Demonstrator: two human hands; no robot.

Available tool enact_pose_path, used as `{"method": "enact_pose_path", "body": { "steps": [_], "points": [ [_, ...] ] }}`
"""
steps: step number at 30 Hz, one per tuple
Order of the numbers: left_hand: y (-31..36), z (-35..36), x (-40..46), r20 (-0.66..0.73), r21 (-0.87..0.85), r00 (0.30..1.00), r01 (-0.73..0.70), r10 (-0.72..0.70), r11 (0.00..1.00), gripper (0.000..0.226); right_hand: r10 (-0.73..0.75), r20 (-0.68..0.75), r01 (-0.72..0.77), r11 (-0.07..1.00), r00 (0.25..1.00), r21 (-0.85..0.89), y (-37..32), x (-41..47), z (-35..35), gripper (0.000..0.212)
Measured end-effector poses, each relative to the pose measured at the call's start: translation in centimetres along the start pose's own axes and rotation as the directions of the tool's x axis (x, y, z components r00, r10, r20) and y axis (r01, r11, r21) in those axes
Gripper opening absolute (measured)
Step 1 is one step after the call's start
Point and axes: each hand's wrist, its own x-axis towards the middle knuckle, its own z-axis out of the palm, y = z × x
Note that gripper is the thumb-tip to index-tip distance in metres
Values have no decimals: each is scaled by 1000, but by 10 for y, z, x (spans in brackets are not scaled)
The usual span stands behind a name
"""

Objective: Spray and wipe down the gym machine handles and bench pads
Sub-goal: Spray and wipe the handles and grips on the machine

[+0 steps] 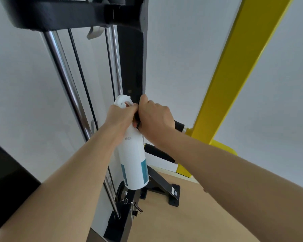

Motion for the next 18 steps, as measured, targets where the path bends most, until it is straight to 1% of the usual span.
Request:
{"method": "enact_pose_path", "body": {
  "steps": [1,2,3,5,7,8,9,10,11,12,13,14,15,16,17,18],
  "points": [
    [-1,1,-1,-16,15,1000,-6,6,1000,17,17,86,-24,997,996,77,3,4,-5,36],
    [-2,2,-1,-25,36,1000,-8,9,999,19,27,200,-61,985,979,164,7,11,-12,35],
    [-1,2,-2,-32,51,999,-7,9,999,21,23,326,-109,963,945,248,11,18,-20,29],
    [-2,3,1,-48,60,999,10,-7,998,33,-3,547,-221,913,837,342,18,28,-31,18],
    [-4,4,4,-67,78,997,33,-28,996,45,-17,673,-315,875,739,368,22,30,-42,19],
    [-4,4,4,-66,91,997,41,-35,995,49,-17,699,-343,862,715,373,24,30,-45,21],
    [-4,5,5,-60,93,997,44,-38,995,52,-18,706,-356,854,708,379,24,29,-47,22],
    [-5,5,6,-54,87,998,36,-32,996,54,-15,695,-354,852,719,386,24,29,-47,20],
    [-5,4,5,-48,79,999,21,-17,997,52,-2,653,-334,859,757,389,22,26,-44,17],
    [-5,4,4,-46,73,999,5,-2,997,49,29,575,-294,880,817,374,19,22,-39,16],
    [-5,3,3,-50,75,999,-7,11,997,45,66,461,-240,913,885,329,14,14,-32,17],
    [-5,1,2,-59,76,998,-20,24,997,41,94,320,-177,954,943,241,9,6,-25,20],
    [-4,1,0,-63,74,997,-30,34,997,38,92,183,-115,986,979,118,4,-4,-18,26],
    [-4,1,-2,-63,77,997,-46,50,996,36,66,81,-66,998,995,3,1,-13,-13,32],
    [-3,1,-3,-63,91,996,-60,66,994,35,27,26,-25,996,999,-83,0,-20,-9,39],
    [-3,2,-2,-65,112,994,-77,85,991,35,-9,9,10,989,1000,-146,1,-25,-6,43]
  ]
}}
